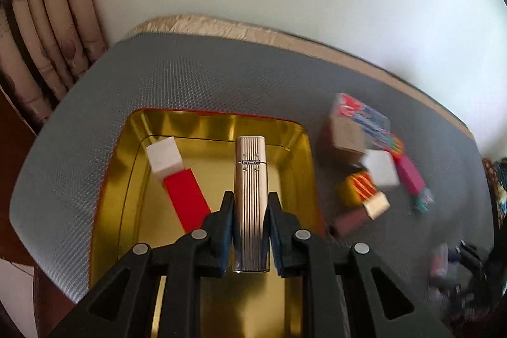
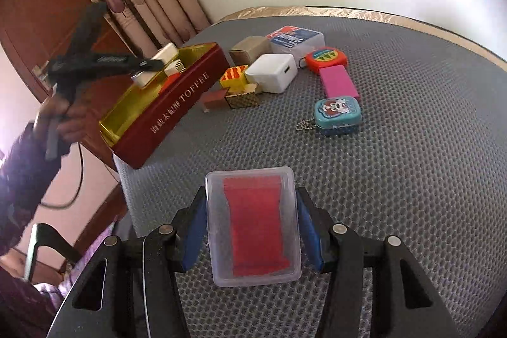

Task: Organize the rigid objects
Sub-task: 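Lower the gold lighter into the tin and open the left tool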

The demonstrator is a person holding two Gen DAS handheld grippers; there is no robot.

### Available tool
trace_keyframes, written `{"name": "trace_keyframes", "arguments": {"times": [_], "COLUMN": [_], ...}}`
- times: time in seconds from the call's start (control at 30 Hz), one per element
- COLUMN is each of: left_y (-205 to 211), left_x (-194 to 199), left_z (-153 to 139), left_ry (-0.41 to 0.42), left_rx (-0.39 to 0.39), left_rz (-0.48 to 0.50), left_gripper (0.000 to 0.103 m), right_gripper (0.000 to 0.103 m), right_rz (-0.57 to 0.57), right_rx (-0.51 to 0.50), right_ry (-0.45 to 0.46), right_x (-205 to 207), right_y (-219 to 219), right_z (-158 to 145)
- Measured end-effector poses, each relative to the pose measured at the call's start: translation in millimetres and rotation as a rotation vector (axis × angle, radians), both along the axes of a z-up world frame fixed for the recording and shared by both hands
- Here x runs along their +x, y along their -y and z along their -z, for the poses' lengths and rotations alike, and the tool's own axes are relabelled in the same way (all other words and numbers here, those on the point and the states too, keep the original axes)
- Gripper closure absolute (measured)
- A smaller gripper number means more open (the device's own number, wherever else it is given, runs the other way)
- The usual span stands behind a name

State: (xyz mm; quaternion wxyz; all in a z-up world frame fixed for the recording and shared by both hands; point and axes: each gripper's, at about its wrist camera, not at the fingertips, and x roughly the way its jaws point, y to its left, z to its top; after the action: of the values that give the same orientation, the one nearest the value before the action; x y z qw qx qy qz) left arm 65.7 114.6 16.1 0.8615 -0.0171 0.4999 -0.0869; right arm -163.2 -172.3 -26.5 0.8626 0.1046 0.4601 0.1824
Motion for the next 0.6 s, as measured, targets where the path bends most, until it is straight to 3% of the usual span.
{"name": "trace_keyframes", "arguments": {"times": [0.37, 0.5, 0.6], "left_y": [8.5, 10.6, 4.2], "left_x": [33.8, 35.3, 23.4], "left_z": [25.7, 22.2, 7.8], "left_ry": [-0.014, -0.004, 0.019], "left_rx": [0.117, 0.172, 0.174], "left_rz": [-0.028, -0.04, -0.095], "left_gripper": [0.082, 0.067, 0.067], "right_gripper": [0.053, 0.053, 0.053], "right_rz": [0.017, 0.023, 0.035], "right_rx": [0.048, 0.047, 0.058], "right_ry": [-0.013, -0.014, -0.015], "right_x": [-0.7, -1.8, -1.8], "right_y": [6.6, 6.7, 7.5], "right_z": [-0.3, -0.5, -1.9]}}
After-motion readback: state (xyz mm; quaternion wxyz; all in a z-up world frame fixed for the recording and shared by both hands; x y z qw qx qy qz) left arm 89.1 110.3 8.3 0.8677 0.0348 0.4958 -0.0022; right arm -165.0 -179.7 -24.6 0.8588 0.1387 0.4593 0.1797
